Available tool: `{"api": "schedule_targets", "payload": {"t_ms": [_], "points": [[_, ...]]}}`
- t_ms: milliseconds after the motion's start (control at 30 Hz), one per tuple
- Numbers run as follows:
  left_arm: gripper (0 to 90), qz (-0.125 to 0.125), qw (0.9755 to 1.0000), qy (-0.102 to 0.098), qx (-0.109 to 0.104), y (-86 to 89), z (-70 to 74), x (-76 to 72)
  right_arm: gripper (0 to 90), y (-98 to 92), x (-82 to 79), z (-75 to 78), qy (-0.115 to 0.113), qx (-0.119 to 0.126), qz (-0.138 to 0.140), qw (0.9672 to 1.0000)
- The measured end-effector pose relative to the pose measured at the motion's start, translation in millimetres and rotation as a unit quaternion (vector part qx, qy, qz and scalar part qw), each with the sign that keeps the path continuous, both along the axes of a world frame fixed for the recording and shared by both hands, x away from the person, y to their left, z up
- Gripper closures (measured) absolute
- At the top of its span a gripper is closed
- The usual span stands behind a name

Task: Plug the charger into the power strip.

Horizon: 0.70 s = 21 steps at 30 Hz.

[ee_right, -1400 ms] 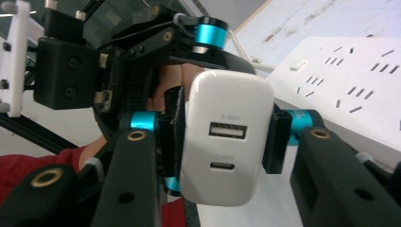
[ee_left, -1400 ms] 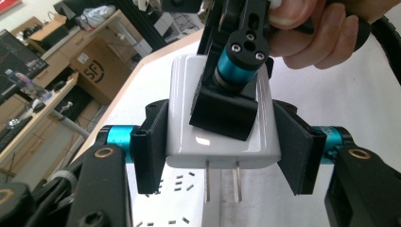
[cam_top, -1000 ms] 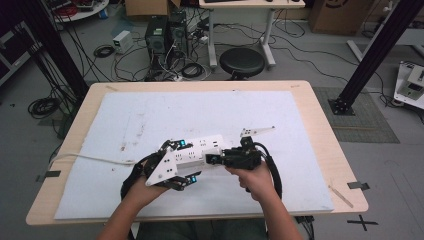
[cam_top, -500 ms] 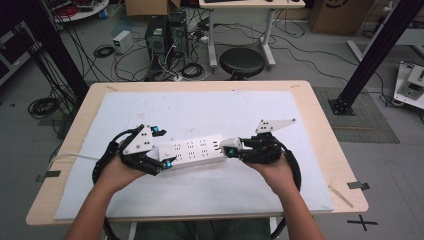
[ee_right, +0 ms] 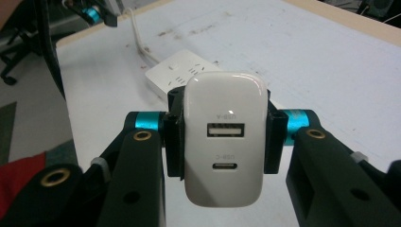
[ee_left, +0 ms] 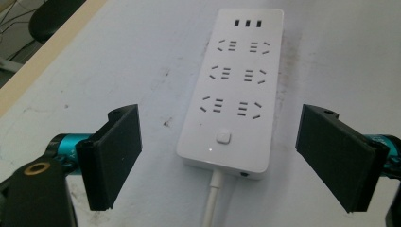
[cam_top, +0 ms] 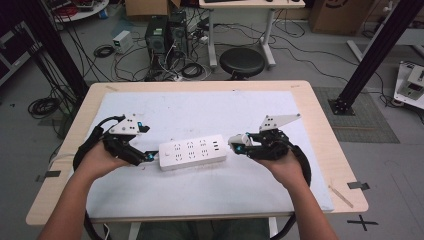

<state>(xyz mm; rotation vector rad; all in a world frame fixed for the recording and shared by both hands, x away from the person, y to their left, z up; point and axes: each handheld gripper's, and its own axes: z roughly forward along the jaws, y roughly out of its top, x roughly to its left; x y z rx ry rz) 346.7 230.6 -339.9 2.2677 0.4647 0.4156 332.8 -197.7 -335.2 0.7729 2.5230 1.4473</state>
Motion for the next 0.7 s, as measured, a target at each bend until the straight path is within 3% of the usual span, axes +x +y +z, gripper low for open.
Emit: {"api": "schedule_targets", "payload": {"t_ms": [233,400,567,600,633,700], "points": [[15.2,0.017,0.9998,0.013,-0.003,4.9,-4.2,5.3,63.2,11.1,4.8,5.6,-0.033,-0.044,0.026,0.9981],[15.2,0.023,0.9996,0.015,-0.009,8.3,-7.9,5.8,63.3,25.5,11.1,10.9,-0.060,-0.096,-0.004,0.9935],[15.2,0.021,0.9997,0.014,-0.005,10.6,-11.5,1.8,63.3,37.7,22.8,15.9,-0.052,-0.151,-0.020,0.9870],[15.2,0.021,0.9997,0.014,-0.005,10.6,-11.5,1.8,63.3,37.7,22.8,15.9,-0.052,-0.151,-0.020,0.9870],[15.2,0.024,0.9995,0.016,-0.011,11.2,-14.1,-0.5,63.2,41.1,28.4,16.8,-0.043,-0.177,-0.014,0.9832],[15.2,0.024,0.9996,0.017,-0.006,12.7,-15.7,-1.8,63.3,44.3,33.0,17.8,-0.037,-0.196,-0.005,0.9799]]}}
